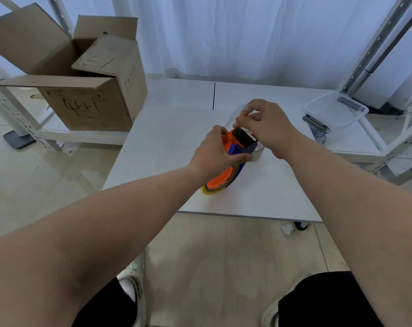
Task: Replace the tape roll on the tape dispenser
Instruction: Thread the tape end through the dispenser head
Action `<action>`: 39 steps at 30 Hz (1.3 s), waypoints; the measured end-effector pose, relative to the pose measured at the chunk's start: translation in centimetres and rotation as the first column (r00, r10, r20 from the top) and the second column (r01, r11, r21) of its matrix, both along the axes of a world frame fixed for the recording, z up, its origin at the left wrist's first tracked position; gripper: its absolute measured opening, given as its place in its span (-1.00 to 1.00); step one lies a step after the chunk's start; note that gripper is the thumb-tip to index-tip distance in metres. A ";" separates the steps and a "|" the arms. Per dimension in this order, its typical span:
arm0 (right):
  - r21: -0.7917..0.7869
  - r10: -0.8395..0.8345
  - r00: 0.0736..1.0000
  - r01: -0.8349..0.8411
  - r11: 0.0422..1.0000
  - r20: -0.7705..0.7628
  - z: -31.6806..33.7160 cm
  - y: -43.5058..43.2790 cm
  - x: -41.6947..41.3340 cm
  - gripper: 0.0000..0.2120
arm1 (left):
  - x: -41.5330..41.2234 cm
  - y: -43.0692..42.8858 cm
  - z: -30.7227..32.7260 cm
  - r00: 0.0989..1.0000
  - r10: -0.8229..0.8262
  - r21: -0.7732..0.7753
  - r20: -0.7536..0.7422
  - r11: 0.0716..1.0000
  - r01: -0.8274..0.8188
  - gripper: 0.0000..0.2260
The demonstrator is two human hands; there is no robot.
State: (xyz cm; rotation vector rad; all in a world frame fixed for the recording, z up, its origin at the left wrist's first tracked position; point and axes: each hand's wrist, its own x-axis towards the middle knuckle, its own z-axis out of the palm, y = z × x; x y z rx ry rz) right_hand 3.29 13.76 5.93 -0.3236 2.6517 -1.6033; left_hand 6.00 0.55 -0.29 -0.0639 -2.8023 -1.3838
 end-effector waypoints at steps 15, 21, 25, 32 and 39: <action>0.061 0.064 0.980 -0.053 0.997 -0.191 -0.7 0.3 -0.3 -0.94 | 0.2 -1.3 0.4 1.000 -0.014 0.038 0.022 0.999 0.013 -0.40; 0.067 0.105 0.967 -0.092 0.994 -0.233 -0.4 -0.5 -0.1 -0.93 | 0.1 -1.7 0.3 0.998 -0.049 -0.038 0.027 0.998 0.050 -0.44; 0.087 0.116 0.965 -0.098 0.991 -0.235 -0.4 -0.7 -0.1 -0.95 | 0.4 -1.8 0.5 0.996 -0.077 -0.028 0.051 0.997 0.078 -0.43; 0.117 0.093 0.964 -0.065 0.991 -0.248 -0.4 -0.4 -0.2 -0.95 | 0.6 -2.6 0.9 0.994 -0.042 0.014 0.100 0.999 0.041 -0.39; 0.042 0.073 0.988 -0.068 0.997 -0.138 -0.2 -0.4 0.4 -0.94 | -0.1 -3.1 1.2 0.990 0.111 -0.046 0.088 0.993 -0.108 -0.44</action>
